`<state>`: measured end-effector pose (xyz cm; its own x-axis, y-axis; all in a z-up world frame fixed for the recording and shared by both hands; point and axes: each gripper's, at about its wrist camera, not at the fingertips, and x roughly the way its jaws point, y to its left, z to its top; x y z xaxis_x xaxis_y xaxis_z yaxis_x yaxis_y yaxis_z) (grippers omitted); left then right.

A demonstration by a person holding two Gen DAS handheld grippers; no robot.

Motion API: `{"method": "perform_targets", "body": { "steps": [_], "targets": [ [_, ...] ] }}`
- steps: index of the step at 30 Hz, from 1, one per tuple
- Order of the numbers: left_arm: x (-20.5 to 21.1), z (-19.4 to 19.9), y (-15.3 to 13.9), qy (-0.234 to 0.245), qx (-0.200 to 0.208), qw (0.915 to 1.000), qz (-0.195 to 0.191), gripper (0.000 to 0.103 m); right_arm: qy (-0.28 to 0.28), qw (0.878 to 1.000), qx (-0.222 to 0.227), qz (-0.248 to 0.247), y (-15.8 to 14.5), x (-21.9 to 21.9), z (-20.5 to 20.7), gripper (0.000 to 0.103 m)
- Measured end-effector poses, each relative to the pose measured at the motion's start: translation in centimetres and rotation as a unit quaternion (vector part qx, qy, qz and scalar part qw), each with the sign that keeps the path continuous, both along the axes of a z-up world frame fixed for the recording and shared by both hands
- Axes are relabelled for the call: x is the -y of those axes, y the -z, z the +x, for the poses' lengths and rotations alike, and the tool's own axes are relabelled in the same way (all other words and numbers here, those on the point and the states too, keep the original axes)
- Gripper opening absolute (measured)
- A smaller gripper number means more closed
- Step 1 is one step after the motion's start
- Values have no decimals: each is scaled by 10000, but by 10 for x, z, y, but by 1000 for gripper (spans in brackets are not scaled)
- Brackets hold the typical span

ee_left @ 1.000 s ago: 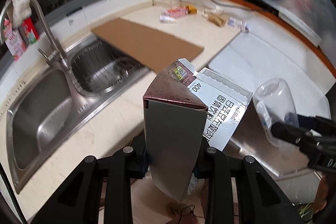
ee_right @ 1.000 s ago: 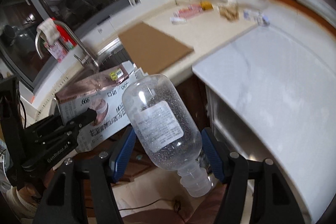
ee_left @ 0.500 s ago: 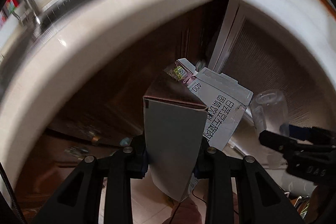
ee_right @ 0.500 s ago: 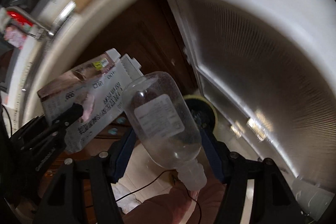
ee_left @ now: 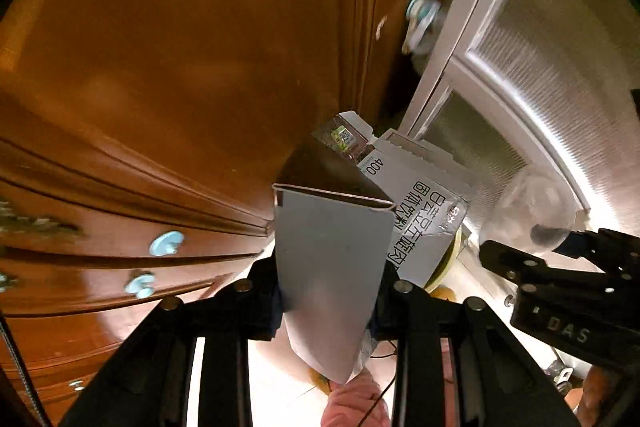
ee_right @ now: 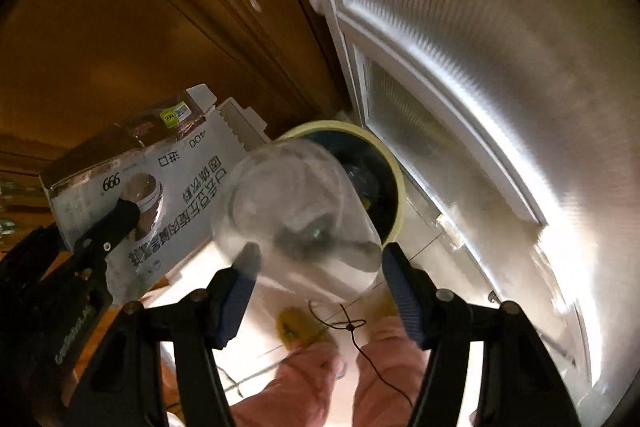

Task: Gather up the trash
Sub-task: 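Open both grippers over the bin to drop the carton and bottle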

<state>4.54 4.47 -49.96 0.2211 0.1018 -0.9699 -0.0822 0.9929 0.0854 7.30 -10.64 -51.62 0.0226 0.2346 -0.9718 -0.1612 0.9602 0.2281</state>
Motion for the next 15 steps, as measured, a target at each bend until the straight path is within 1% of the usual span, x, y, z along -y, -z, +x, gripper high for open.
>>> {"method": "perform_targets", "body": {
  "steps": [1, 3, 4, 5, 7, 11, 13, 15],
  "targets": [
    [-1, 3, 10, -19, -103, 9999, -60, 29, -64, 10000, -74, 0, 9, -2, 2, 64],
    [-1, 8, 23, -46, -251, 9994, -212, 33, -189, 9995, -236, -43, 26, -9, 11, 64],
    [-3, 6, 29, -62, -287, 9993, -242, 40, -210, 9994, -257, -74, 32, -10, 13, 64],
    [-4, 6, 32, -74, -307, 9992, -263, 53, -216, 9994, -251, -80, 34, -10, 14, 64],
    [-4, 6, 33, -85, -287, 9993, -238, 63, -240, 9995, -187, -64, 34, -11, 14, 71],
    [-7, 5, 32, -86, -335, 9994, -26, 63, -187, 9998, -115, -6, 26, -8, 12, 72],
    [-9, 5, 29, -108, -342, 9994, 2, 63, -151, 9998, -138, 27, 21, -7, 10, 72],
    [-10, 2, 19, -118, -341, 9993, 0, 63, -119, 9998, -112, 62, 13, -7, 7, 72]
  ]
}}
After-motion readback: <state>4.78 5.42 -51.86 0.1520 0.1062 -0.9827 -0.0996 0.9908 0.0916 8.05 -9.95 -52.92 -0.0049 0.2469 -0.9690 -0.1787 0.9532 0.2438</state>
